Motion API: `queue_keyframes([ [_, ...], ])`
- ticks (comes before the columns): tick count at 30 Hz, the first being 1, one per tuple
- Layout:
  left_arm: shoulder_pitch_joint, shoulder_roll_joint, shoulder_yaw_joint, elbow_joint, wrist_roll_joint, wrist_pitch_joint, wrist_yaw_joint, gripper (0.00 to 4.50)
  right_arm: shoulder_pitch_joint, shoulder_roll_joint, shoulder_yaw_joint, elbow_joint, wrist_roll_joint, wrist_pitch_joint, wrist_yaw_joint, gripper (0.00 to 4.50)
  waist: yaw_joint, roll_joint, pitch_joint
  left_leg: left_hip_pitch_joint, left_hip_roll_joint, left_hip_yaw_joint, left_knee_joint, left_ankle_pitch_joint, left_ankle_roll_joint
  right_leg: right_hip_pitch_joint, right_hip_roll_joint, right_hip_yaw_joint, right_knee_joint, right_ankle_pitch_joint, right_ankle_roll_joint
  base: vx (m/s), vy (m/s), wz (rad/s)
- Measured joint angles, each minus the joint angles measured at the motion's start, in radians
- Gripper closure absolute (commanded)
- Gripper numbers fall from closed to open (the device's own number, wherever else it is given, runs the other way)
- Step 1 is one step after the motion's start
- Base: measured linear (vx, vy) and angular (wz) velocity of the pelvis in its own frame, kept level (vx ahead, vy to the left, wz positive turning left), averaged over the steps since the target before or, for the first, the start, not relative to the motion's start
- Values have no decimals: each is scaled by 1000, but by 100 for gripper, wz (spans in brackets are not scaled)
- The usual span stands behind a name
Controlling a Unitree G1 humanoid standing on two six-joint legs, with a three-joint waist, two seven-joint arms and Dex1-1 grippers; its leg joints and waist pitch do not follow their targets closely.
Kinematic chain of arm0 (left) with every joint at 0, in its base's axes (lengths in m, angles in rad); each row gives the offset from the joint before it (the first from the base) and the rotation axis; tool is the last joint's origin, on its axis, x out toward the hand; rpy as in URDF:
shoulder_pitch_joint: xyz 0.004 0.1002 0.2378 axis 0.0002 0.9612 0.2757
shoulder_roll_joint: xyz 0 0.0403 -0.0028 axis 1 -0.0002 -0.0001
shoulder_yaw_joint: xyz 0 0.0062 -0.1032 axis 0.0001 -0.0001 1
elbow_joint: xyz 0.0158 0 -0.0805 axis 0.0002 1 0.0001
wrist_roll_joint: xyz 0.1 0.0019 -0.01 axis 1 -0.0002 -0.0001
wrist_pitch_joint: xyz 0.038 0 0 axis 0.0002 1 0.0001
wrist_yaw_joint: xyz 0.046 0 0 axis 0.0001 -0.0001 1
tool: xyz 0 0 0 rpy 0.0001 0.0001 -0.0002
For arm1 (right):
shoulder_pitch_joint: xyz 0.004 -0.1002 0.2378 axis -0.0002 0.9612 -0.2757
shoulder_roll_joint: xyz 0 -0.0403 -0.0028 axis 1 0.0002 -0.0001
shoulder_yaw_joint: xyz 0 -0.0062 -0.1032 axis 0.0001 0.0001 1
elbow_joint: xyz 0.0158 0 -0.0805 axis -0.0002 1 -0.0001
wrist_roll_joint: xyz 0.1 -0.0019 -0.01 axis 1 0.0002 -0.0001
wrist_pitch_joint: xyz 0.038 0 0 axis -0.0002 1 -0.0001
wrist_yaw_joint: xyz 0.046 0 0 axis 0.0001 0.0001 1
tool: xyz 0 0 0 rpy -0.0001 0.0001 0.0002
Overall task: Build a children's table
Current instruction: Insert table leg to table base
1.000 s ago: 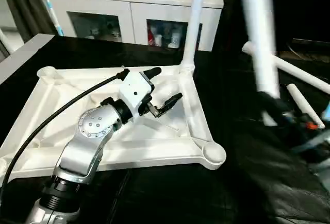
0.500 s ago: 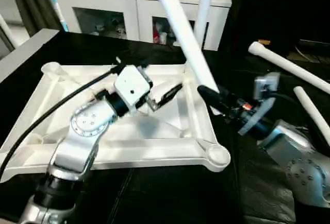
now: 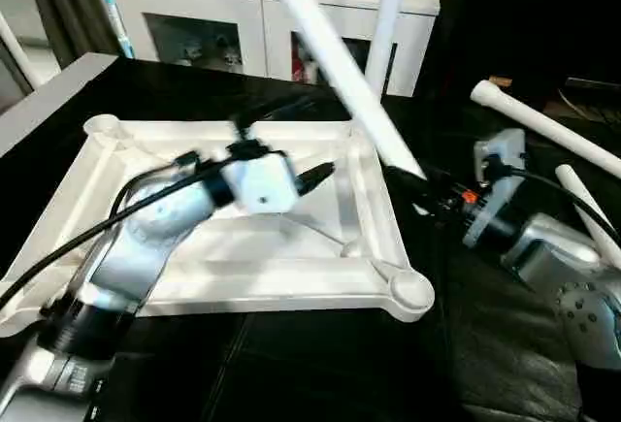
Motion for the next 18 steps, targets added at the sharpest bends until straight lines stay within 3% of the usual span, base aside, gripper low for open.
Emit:
queue_keyframes([
  [6, -105, -30, -43, 86, 56, -122, 22, 0, -8, -17, 33, 1, -20, 14, 9, 321, -1, -1, 0, 0, 0, 0, 0, 2, 0, 0, 0, 0, 0, 2, -1, 0, 0, 0],
  [10, -109, -42, -93, 145, 92, -178, 21, 0, -8, -27, 41, 1, -24, 22, 8, 321, -2, -1, 0, 0, 0, 0, 0, 2, -1, -1, 0, 0, 1, 3, -1, 0, 0, 0],
  [18, -145, -1, -114, 284, 163, -241, 26, 0, -28, -72, 51, 0, -30, 22, 41, 321, -1, -1, 0, 0, 0, 0, 0, 3, 0, -1, 0, 0, 1, 3, -1, 0, 0, 0],
])
